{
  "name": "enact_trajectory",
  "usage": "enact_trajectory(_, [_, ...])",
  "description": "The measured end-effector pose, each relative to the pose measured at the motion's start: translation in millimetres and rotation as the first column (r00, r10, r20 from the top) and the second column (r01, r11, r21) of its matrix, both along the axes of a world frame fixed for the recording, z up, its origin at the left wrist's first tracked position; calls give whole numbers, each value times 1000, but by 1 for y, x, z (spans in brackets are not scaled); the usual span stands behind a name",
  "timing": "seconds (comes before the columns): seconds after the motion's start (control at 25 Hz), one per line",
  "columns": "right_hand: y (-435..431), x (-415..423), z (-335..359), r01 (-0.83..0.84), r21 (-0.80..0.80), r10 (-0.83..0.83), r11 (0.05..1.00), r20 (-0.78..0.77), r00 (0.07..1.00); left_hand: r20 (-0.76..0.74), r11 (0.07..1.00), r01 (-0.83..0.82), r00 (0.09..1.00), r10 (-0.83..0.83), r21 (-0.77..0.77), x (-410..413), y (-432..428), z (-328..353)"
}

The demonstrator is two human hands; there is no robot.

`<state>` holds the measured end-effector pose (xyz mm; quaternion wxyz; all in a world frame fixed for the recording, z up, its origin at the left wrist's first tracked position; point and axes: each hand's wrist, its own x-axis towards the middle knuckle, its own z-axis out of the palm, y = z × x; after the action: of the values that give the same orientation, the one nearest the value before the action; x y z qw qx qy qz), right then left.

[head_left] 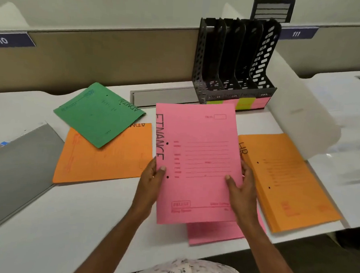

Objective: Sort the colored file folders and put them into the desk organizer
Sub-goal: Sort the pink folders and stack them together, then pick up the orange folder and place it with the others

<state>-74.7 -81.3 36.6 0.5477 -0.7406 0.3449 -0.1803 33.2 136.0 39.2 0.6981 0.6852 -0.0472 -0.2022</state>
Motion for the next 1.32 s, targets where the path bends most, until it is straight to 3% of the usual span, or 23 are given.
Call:
enact_trajectory(0.12, [-39, -15, -19, -22, -230, 7, 973, -67, 998, 27, 965, 72, 996, -82, 254, -22, -21, -42])
enact_trajectory(0.2, [-55, -23, -36, -78, -356, 44, 931, -103, 994, 9, 936, 101, 994, -111, 338, -34, -28, -65])
enact_trajectory(0.32, [-63, -34, -70, -281, -494, 158, 823, -277, 948, 72, 890, 72, 991, -116, 449, -43, -34, -86])
enact_trajectory(0.44, [-51, -45, -99, -523, -496, 292, 694, -469, 833, 122, 868, 25, 988, -98, 495, -46, -36, -94])
enact_trajectory(0.56, [-37, -54, -118, -638, -387, 374, 665, -567, 734, 135, 864, 39, 983, -123, 502, -52, -41, -94])
enact_trajectory(0.8, [-42, -54, -120, -630, -401, 355, 665, -573, 739, 152, 835, 99, 965, -213, 541, -58, -45, -99])
enact_trajectory(1.0, [-14, -34, -110, -693, -380, 467, 612, -534, 705, 251, 778, 63, 928, -277, 625, -65, -30, -104])
enact_trajectory(1.16, [29, 0, -89, -702, -385, 575, 599, -404, 712, 294, 740, -48, 933, -206, 670, -43, 16, -109])
enact_trajectory(1.32, [83, 47, -71, -674, -267, 637, 689, -221, 739, 365, 725, -209, 929, -62, 657, 3, 91, -107])
